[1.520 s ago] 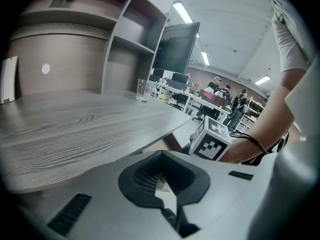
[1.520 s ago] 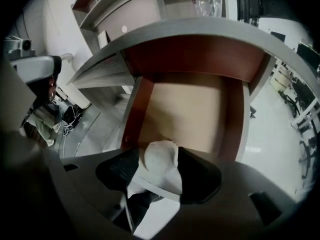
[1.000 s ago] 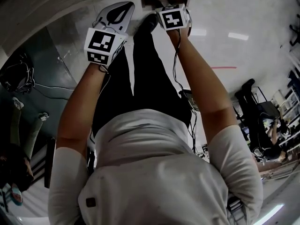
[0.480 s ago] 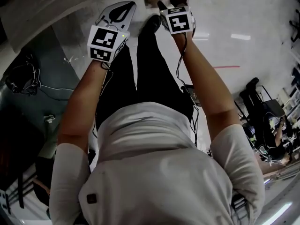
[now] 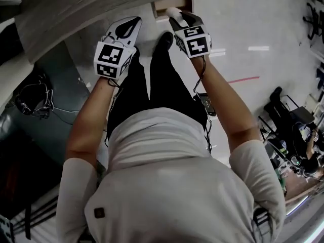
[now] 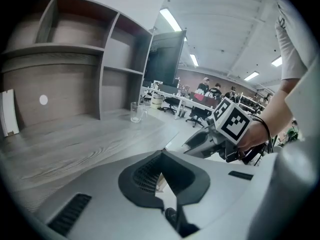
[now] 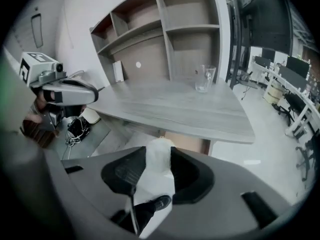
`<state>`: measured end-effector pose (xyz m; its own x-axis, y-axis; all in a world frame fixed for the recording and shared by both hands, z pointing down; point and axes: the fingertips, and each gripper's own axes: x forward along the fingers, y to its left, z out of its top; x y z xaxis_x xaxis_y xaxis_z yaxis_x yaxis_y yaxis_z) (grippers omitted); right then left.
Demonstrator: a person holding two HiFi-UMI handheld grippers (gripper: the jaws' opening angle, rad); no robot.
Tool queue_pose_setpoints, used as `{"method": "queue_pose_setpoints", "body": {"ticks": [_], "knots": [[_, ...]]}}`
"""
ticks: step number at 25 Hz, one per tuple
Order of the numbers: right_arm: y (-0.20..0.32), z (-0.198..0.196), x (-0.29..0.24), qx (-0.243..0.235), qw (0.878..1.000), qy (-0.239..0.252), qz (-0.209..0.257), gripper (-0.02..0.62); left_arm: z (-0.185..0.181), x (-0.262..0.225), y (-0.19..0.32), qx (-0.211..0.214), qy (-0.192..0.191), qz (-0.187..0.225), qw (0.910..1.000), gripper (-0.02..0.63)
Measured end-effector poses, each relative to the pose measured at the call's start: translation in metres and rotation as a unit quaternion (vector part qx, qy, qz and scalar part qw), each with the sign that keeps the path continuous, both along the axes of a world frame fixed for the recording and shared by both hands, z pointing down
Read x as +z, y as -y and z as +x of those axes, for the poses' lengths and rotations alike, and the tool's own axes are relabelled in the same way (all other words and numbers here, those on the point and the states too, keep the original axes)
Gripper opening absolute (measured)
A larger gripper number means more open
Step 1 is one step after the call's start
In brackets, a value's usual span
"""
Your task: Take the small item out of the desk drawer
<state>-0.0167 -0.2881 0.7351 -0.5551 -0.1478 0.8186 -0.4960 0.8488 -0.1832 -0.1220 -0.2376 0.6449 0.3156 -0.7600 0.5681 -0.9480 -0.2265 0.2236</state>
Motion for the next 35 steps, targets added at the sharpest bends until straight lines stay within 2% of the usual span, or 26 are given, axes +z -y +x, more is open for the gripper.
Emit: {"method": "queue_pose_setpoints", "body": {"ticks": [13,20,26,35], "knots": [[-0.033,0.014,-0.149,0.058,0.992,0.098,0.061,0.163,0.007,-0.101,-0.041,0.022,0.006,0.040,0.9989,0.015],[-0.057,0.012,-0.218,0.065,0.981,0.153,0.098,0.163,0.005,-0.161,-0.056,0.030,0.009,0.083,0.9961,0.015],[-0.079,0.010,-0.282,0.059,0.966,0.203,0.147,0.164,0.007,-0.203,-0.074,0.047,0.018,0.116,0.9919,0.015],[-0.107,0.006,-0.335,0.066,0.950,0.244,0.182,0.164,0.012,-0.258,-0.098,0.063,-0.002,0.157,0.9857,0.015]]}}
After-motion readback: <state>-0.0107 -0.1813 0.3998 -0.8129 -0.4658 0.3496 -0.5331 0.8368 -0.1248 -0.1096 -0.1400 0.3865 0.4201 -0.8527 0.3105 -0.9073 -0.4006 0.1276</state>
